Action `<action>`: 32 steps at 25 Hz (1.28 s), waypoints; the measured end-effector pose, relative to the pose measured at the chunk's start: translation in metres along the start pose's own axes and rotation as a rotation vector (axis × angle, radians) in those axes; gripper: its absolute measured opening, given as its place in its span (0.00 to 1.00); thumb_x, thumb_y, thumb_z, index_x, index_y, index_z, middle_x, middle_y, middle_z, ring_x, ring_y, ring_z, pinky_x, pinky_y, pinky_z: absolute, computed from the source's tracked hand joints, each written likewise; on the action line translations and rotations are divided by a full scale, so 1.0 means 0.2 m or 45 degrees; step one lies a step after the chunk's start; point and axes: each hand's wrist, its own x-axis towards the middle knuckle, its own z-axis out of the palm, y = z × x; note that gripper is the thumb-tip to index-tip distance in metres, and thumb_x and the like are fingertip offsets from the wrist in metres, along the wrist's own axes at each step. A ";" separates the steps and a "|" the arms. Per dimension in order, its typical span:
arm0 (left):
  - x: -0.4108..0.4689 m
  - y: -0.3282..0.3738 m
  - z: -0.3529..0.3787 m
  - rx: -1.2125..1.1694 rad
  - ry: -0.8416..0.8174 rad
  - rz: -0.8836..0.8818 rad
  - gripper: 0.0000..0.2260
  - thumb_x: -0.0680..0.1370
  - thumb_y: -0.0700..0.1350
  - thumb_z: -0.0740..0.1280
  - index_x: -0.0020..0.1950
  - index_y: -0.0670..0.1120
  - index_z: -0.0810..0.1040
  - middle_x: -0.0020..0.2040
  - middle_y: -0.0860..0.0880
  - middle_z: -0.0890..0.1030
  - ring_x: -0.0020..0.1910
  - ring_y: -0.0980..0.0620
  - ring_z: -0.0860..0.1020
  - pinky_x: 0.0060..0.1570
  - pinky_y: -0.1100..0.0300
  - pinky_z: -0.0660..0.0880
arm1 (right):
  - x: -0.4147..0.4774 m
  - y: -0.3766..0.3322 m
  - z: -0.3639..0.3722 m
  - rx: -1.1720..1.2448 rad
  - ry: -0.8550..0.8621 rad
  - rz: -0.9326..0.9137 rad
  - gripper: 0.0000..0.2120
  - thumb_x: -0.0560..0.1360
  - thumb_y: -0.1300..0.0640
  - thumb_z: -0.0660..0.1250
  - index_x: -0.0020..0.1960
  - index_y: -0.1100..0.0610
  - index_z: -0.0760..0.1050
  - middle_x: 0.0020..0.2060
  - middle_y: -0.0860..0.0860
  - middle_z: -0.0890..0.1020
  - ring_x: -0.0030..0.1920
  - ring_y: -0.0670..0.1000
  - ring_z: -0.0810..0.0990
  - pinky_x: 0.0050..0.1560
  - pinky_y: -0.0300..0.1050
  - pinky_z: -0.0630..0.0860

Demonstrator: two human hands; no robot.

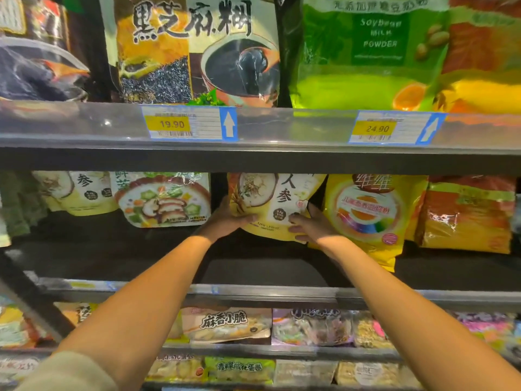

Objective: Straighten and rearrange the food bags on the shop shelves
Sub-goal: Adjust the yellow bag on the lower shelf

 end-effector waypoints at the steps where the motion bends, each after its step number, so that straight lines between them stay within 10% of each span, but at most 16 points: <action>1: 0.01 -0.01 0.00 -0.034 -0.012 -0.004 0.23 0.76 0.42 0.77 0.66 0.50 0.69 0.61 0.55 0.77 0.64 0.54 0.74 0.50 0.77 0.71 | 0.00 0.00 0.00 0.006 -0.013 0.002 0.29 0.78 0.52 0.74 0.76 0.48 0.67 0.59 0.50 0.84 0.55 0.52 0.87 0.60 0.55 0.83; 12: -0.13 -0.10 -0.03 -0.021 0.013 -0.228 0.37 0.71 0.57 0.79 0.75 0.50 0.69 0.65 0.53 0.77 0.61 0.53 0.73 0.60 0.56 0.71 | -0.13 0.08 -0.04 -0.109 -0.046 -0.134 0.32 0.75 0.53 0.77 0.76 0.50 0.68 0.65 0.50 0.81 0.54 0.51 0.88 0.60 0.52 0.84; 18: -0.35 -0.15 -0.05 -0.011 0.037 -0.209 0.47 0.66 0.61 0.82 0.79 0.52 0.63 0.69 0.54 0.76 0.66 0.51 0.76 0.64 0.55 0.76 | -0.34 0.12 -0.06 -0.205 -0.101 -0.178 0.12 0.77 0.52 0.75 0.58 0.55 0.80 0.51 0.50 0.87 0.52 0.46 0.85 0.55 0.39 0.81; 21: -0.44 -0.14 -0.06 0.030 -0.027 -0.169 0.36 0.69 0.58 0.81 0.73 0.54 0.70 0.64 0.54 0.81 0.63 0.52 0.80 0.62 0.54 0.80 | -0.42 0.14 -0.07 -0.161 -0.130 -0.269 0.16 0.78 0.60 0.74 0.63 0.57 0.73 0.51 0.46 0.83 0.48 0.40 0.82 0.39 0.26 0.76; 25: -0.52 -0.12 -0.04 0.008 -0.102 -0.139 0.14 0.74 0.48 0.79 0.56 0.58 0.80 0.52 0.60 0.84 0.51 0.66 0.82 0.59 0.62 0.78 | -0.49 0.20 -0.08 -0.190 -0.210 -0.338 0.24 0.77 0.59 0.75 0.69 0.54 0.71 0.56 0.45 0.84 0.50 0.44 0.87 0.46 0.37 0.82; 32: -0.51 -0.06 -0.06 -0.160 -0.016 -0.149 0.27 0.76 0.50 0.77 0.71 0.53 0.71 0.58 0.60 0.80 0.55 0.65 0.78 0.56 0.67 0.75 | -0.51 0.14 -0.11 -0.531 -0.027 -0.500 0.20 0.72 0.44 0.78 0.59 0.43 0.73 0.47 0.37 0.81 0.44 0.43 0.79 0.40 0.37 0.75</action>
